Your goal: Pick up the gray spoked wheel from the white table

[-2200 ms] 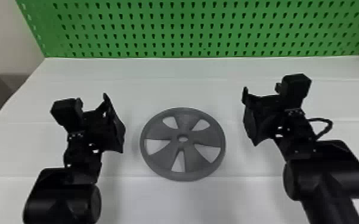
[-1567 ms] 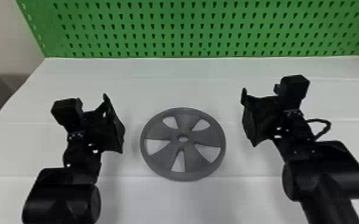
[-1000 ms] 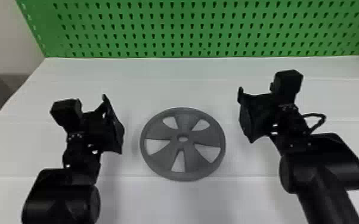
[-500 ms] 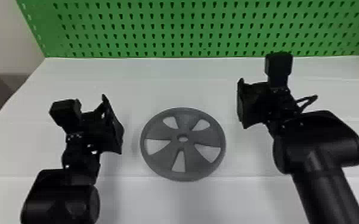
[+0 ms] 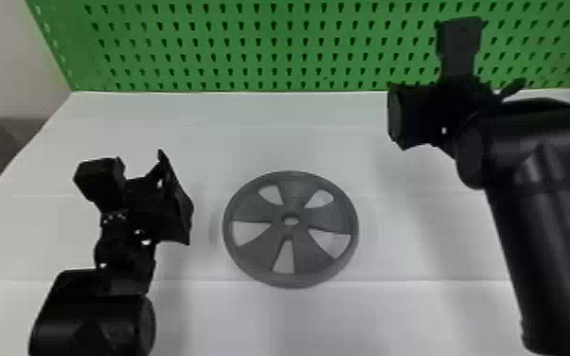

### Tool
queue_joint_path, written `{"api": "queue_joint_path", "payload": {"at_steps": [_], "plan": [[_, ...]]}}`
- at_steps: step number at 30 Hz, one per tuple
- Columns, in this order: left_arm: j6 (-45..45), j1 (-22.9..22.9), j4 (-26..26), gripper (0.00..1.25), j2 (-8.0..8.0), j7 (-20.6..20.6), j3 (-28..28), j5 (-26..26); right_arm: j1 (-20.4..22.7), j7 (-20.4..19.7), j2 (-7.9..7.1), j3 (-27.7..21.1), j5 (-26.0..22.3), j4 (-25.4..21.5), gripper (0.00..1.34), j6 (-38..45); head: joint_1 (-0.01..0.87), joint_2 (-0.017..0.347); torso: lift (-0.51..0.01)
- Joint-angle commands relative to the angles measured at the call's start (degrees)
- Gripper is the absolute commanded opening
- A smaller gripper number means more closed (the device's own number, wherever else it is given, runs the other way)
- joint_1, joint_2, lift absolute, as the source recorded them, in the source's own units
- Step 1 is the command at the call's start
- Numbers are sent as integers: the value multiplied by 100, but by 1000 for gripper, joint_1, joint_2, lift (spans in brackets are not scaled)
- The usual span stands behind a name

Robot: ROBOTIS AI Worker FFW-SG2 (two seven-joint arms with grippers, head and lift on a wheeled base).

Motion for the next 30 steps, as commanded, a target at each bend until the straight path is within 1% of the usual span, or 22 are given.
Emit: {"api": "queue_joint_path", "payload": {"at_steps": [1, 3, 4, 7, 14, 18, 20, 22, 24, 26, 27, 30], "plan": [[3, -7, -10, 769, 0, 0, -3, -14, -730, 0, -69, -122, -427, 485, 1078, 1097, 782, 66, -81], [-6, -7, -10, 767, 0, 0, -3, -23, -993, 0, -69, -122, -454, 740, 1080, 1360, 782, 66, -81], [3, -7, -10, 767, 0, 0, -3, -32, -1152, 0, -104, -25, -436, 854, 1081, 1510, 782, 66, -81], [3, -16, -19, 767, 9, 0, -3, -49, -1521, 0, -121, 89, -515, 1232, 1081, 1738, 782, 66, -81], [12, -33, -19, 765, 9, 0, -21, -93, -2233, 0, -156, 397, -744, 2313, 1081, 1870, 782, 66, -81], [38, -60, -19, 765, 26, 0, -29, -111, -2523, 0, -236, 423, -1113, 2929, 1081, 1844, 782, 66, -81], [56, -60, -28, 765, 26, 0, -38, -128, -2734, 0, -280, 467, -1350, 3403, 1081, 1861, 782, 66, -81], [82, -60, -28, 765, 35, 0, -56, -155, -2962, 0, -280, 494, -1376, 3834, 1081, 2046, 782, 66, -81], [109, -68, -36, 765, 53, 0, -65, -163, -3094, 0, -271, 502, -1376, 4098, 1081, 2186, 782, 66, -81], [126, -77, -63, 765, 70, 0, -65, -172, -3164, 0, -288, 564, -1482, 4238, 1081, 2230, 782, 66, -81], [135, -77, -72, 765, 79, 0, -65, -172, -3199, 0, -306, 608, -1587, 4335, 1081, 2230, 782, 66, -81], [179, -95, -89, 764, 114, 0, -91, -199, -3331, 0, -447, 898, -2167, 4739, 1081, 2327, 782, 66, -81]]}}
